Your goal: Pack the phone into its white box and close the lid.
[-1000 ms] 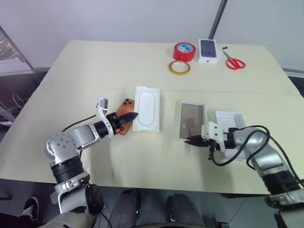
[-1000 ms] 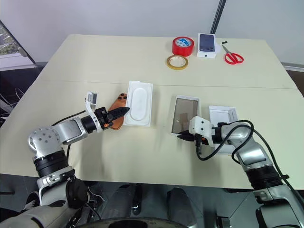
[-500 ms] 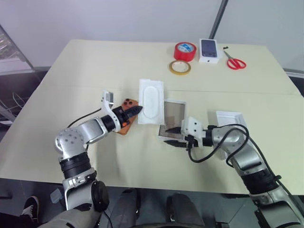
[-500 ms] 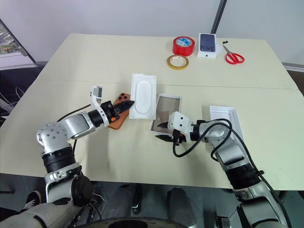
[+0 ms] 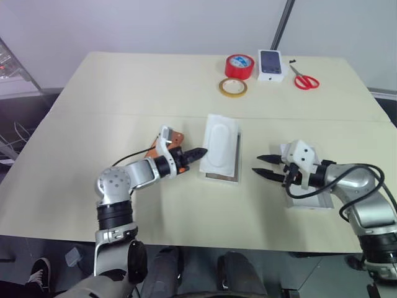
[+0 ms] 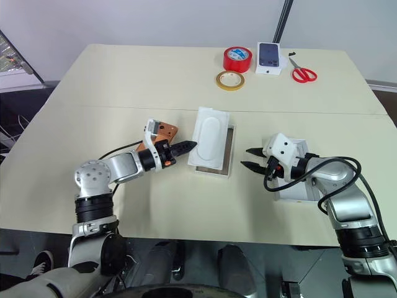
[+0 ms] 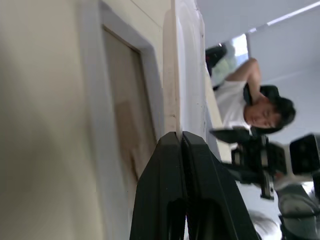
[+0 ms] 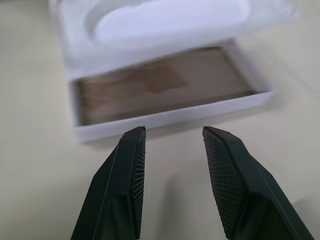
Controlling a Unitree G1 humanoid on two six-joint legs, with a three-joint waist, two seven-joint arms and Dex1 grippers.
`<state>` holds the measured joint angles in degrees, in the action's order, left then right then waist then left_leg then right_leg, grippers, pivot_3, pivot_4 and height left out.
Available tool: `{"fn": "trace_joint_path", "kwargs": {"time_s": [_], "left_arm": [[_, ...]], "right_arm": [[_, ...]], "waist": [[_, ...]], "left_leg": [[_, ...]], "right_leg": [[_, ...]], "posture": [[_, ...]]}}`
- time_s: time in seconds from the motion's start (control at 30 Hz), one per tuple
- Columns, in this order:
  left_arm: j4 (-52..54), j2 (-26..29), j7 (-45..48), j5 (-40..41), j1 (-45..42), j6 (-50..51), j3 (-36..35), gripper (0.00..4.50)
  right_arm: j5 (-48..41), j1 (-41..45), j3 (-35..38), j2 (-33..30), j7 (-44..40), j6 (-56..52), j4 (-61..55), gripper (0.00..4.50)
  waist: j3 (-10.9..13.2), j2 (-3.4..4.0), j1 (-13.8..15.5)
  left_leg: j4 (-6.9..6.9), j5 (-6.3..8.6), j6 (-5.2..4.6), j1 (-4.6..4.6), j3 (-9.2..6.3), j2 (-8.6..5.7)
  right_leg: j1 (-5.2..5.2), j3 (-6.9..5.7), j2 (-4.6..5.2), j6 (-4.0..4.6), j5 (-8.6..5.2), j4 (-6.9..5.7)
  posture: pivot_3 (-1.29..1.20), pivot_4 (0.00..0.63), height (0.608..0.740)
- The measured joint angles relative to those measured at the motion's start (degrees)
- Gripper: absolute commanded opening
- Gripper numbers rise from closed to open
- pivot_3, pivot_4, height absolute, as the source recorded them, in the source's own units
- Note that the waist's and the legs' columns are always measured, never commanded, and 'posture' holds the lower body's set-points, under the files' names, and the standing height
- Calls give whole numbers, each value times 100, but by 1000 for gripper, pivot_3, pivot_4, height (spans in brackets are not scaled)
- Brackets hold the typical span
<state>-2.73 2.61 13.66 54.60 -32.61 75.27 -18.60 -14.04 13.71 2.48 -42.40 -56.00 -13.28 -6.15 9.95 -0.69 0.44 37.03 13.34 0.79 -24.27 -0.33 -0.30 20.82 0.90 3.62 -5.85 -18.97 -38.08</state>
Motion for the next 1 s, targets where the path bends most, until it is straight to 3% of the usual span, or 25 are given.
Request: {"fn": "trace_joint_path", "kwargs": {"time_s": [0.17,0.33,0.47,0.53,0.6,0.63,0.8,1.0], "left_arm": [[-58,139,47,-42,-4,-104,138,2978],[115,281,49,19,52,-84,100,2978],[530,460,219,64,107,-179,196,2978],[676,551,331,38,143,-308,278,3043],[903,1156,678,-444,342,-879,715,3043],[971,1424,890,-721,451,-1238,853,3043],[1143,2319,1936,-1828,1100,-3045,1327,3043],[787,2651,2263,-2136,1250,-3502,1252,3043]], "right_arm": [[32,20,-32,159,192,120,43,1918],[150,111,-36,271,354,329,304,1918],[21,568,-87,816,611,228,357,1918],[4,692,-161,914,666,180,358,1373],[363,855,-538,1004,764,382,410,611],[599,883,-773,1007,778,509,473,11],[1446,971,-1664,1015,731,1035,1096,11],[1939,1617,-1858,1230,1017,1269,1961,11]], "waist": [[0,0,15],[0,0,18],[0,1,-41],[0,1,-27],[-1,3,-61],[-1,3,-89],[1,5,-92],[1,5,-103]], "left_leg": [[3,-4,7,-1,0,0],[3,-5,9,-1,0,-1],[-2,-16,28,0,0,3],[-3,-17,29,0,0,3],[-7,-17,30,1,2,3],[-10,-19,33,1,2,3],[-15,-20,34,-3,5,0],[-16,-3,6,-6,1,1]], "right_leg": [[-2,0,1,0,0,0],[-2,0,1,0,0,0],[3,1,-4,0,0,-5],[3,0,-3,0,0,-3],[7,3,-4,0,0,-3],[8,2,-5,1,0,-3],[13,3,5,3,-1,1],[18,1,12,8,2,1]], "posture": [[0,150,740],[0,150,740],[0,150,740],[0,150,740],[0,150,740],[0,150,740],[0,150,740],[0,150,740]]}}
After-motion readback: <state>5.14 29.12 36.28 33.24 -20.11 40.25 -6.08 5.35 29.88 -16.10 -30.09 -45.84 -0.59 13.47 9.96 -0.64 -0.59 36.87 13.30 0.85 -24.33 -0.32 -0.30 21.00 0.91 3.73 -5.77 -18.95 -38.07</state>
